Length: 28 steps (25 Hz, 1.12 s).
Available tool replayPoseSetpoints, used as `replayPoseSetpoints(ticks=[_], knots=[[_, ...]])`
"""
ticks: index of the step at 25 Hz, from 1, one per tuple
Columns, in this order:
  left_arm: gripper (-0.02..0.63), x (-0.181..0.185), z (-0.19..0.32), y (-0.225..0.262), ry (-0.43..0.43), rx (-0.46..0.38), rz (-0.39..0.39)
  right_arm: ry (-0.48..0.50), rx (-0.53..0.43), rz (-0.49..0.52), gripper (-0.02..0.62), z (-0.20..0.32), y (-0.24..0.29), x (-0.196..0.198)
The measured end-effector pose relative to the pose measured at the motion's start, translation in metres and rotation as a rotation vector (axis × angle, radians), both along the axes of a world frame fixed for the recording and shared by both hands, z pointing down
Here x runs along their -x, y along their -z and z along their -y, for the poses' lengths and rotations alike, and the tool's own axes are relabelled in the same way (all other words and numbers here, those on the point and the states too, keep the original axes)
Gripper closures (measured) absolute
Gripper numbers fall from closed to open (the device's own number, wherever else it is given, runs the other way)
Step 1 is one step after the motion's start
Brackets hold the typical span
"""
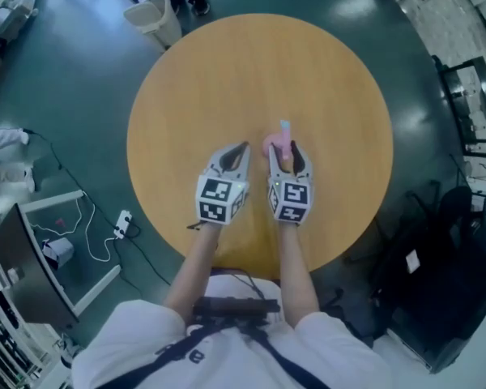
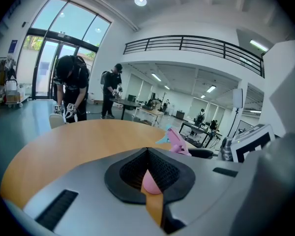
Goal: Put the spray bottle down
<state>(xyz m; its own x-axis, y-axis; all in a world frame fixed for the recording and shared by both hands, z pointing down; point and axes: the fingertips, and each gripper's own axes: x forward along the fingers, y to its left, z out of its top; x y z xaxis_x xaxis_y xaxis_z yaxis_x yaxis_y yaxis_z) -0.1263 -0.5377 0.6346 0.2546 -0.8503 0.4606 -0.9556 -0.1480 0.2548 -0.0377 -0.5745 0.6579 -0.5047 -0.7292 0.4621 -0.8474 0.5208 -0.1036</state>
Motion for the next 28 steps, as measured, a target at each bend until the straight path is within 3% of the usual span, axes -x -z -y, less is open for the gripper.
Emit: replayPoseSetpoints(ticks=[9,13,15,20,28], knots=[[0.595,-0.014,-0.040,0.069,0.005,-0.120,0.047,-0.040,-0.035,0.052,0.363,-0.062,0.044,-0.038],[0.595,-0.023,-0.053,0.099,0.004,-0.198,0.078,-0.021,-0.130,0.121,0.475,-0.070,0.089,-0.038],[0.595,-0.030,-0.067,0.111,-0.004,-0.226,0.093,0.000,-0.166,0.147,0.581,-0.084,0.111,-0.038],[0.595,-0.050,-0.096,0.136,-0.014,-0.289,0.143,0.064,-0.248,0.209,0.583,-0.126,0.164,-0.040],[0.595,-0.086,-0.121,0.177,0.007,-0.387,0.140,0.067,-0.375,0.142,0.583,-0.171,0.211,-0.077]])
